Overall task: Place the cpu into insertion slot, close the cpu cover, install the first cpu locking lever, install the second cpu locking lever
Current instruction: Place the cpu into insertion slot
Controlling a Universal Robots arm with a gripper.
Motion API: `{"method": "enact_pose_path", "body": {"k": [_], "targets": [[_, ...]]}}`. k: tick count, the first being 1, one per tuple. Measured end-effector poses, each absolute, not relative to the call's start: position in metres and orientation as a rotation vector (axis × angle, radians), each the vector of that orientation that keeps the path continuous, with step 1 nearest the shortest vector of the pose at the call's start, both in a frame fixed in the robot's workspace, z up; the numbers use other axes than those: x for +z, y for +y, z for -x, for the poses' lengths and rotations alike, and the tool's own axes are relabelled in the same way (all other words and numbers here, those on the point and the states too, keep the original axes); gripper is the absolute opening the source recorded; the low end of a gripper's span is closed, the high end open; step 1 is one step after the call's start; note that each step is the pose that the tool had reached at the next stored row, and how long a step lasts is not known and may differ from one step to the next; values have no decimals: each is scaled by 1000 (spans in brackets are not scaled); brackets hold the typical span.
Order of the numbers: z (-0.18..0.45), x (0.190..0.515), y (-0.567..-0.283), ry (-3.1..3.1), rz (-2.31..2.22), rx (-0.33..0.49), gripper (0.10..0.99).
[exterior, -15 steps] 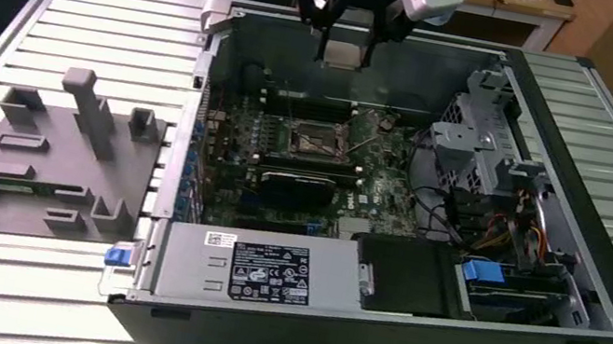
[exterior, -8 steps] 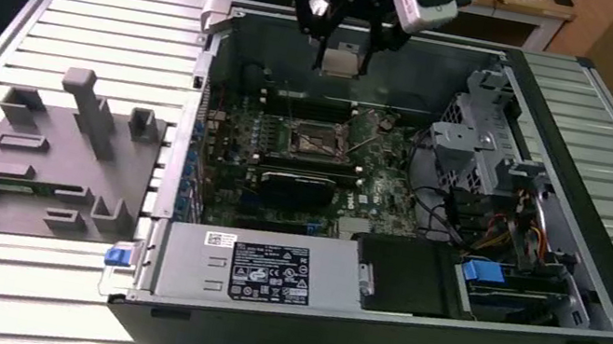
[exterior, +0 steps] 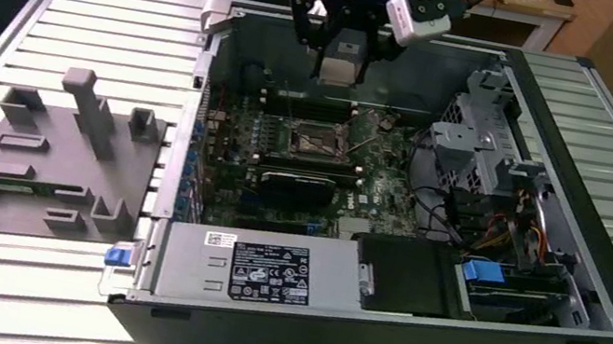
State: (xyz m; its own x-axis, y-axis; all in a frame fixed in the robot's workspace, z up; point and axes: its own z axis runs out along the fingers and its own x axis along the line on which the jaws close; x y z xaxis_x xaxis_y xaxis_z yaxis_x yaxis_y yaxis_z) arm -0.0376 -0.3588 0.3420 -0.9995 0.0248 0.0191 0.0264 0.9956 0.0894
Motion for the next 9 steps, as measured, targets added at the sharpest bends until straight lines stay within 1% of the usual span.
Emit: {"method": "enact_pose_path", "body": {"k": [9], "targets": [[38,330,-359,-3121,76,-140,537]]}}
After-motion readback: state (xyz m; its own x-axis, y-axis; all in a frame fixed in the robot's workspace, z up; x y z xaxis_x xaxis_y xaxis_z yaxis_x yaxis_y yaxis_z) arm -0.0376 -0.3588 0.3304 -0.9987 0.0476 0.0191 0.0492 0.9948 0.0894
